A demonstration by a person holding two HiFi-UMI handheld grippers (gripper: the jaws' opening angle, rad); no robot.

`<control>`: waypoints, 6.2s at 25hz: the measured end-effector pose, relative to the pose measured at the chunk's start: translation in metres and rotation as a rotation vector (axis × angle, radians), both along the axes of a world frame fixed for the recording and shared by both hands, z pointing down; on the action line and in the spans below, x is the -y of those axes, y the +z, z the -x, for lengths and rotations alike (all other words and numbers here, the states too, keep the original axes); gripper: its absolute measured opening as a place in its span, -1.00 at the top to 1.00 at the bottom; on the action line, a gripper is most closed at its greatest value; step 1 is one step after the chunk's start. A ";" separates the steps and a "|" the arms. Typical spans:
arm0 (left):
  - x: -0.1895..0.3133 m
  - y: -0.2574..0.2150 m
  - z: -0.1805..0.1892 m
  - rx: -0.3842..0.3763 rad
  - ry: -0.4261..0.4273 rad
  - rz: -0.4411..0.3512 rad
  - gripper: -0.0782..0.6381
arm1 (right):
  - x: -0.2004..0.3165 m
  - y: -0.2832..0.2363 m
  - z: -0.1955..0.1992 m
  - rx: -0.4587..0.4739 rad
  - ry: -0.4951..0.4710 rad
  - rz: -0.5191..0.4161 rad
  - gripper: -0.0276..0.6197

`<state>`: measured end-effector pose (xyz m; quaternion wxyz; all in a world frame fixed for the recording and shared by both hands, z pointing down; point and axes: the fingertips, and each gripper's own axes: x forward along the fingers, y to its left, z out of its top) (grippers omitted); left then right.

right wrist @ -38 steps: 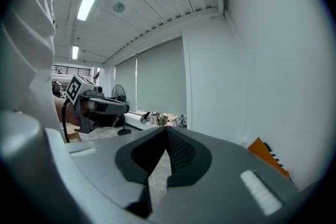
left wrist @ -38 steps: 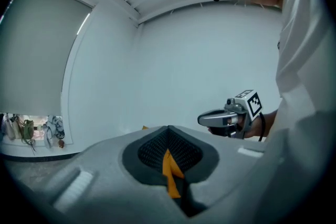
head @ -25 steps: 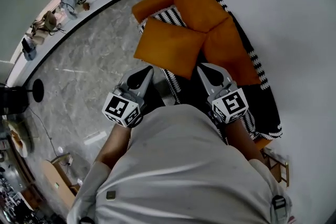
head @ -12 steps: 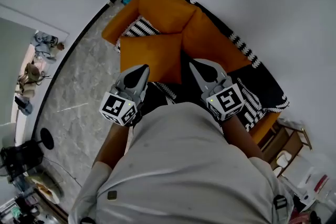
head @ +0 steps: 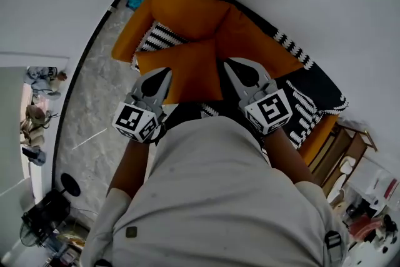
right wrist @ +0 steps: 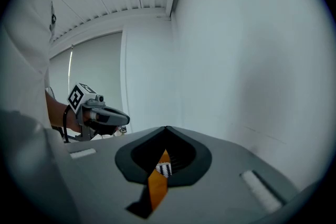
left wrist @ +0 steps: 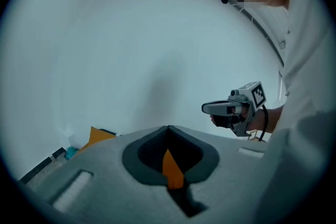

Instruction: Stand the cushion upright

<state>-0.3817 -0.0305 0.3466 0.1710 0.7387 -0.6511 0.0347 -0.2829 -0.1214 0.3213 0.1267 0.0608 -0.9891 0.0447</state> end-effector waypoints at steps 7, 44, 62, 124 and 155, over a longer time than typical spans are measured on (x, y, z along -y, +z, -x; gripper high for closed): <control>0.007 0.044 0.094 -0.032 0.030 0.082 0.77 | 0.016 0.043 0.084 -0.110 0.013 0.024 0.88; 0.005 0.510 0.261 -0.175 0.080 0.833 -0.14 | 0.065 0.503 0.197 -0.868 -0.086 0.272 0.10; -0.015 0.613 0.249 -0.184 0.050 0.961 -0.16 | 0.049 0.615 0.152 -1.145 -0.214 0.163 0.19; 0.022 0.299 0.056 0.037 0.207 0.623 0.76 | 0.008 0.322 -0.088 -0.728 0.110 0.125 0.86; 0.117 0.265 -0.218 0.130 0.696 0.565 0.76 | 0.002 0.262 -0.372 -0.649 0.681 0.267 0.86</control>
